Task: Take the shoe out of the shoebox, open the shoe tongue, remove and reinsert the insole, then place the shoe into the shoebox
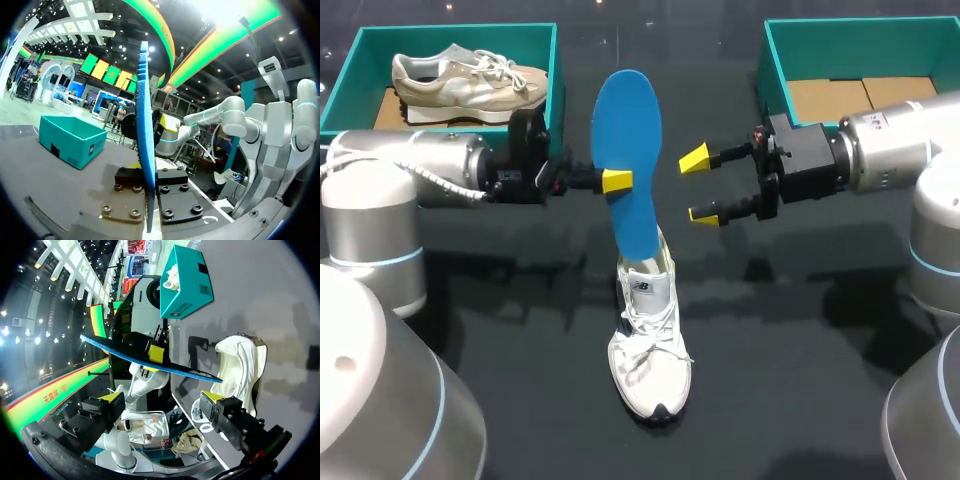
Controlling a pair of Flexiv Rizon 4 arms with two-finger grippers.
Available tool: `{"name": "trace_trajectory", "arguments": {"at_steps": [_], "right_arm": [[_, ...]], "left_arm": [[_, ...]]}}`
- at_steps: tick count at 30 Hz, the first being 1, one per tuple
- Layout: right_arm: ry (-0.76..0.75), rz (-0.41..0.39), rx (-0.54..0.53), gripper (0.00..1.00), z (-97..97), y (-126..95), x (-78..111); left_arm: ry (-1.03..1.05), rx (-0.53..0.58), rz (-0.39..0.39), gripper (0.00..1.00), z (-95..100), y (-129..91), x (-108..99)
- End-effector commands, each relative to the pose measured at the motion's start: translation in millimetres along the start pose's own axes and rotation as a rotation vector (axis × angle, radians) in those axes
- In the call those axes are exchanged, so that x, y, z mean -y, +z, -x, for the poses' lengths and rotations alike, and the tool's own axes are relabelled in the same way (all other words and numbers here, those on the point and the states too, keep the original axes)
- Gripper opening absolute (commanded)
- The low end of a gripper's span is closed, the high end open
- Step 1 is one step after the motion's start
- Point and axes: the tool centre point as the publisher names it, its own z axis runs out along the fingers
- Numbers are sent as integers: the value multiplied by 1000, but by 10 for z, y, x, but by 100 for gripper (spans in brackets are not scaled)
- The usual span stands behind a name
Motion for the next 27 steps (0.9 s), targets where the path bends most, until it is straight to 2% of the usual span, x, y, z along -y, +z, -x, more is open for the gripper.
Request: {"name": "trace_trajectory", "arguments": {"at_steps": [1,8,13,17,20,27], "right_arm": [[1,1,2,100,-2,17,1],[1,1,2,100,-2,17,1],[1,1,2,100,-2,17,1],[1,1,2,100,-2,17,1],[1,1,2,100,-2,17,1],[1,1,2,100,-2,17,1]], "left_arm": [[167,142,-18,0,-195,-35,15],[178,119,-8,0,-214,-21,23],[350,78,39,0,-444,103,89],[452,50,71,0,-544,182,126],[686,-43,171,0,-771,316,139],[686,-43,171,0,-771,316,139]]}}
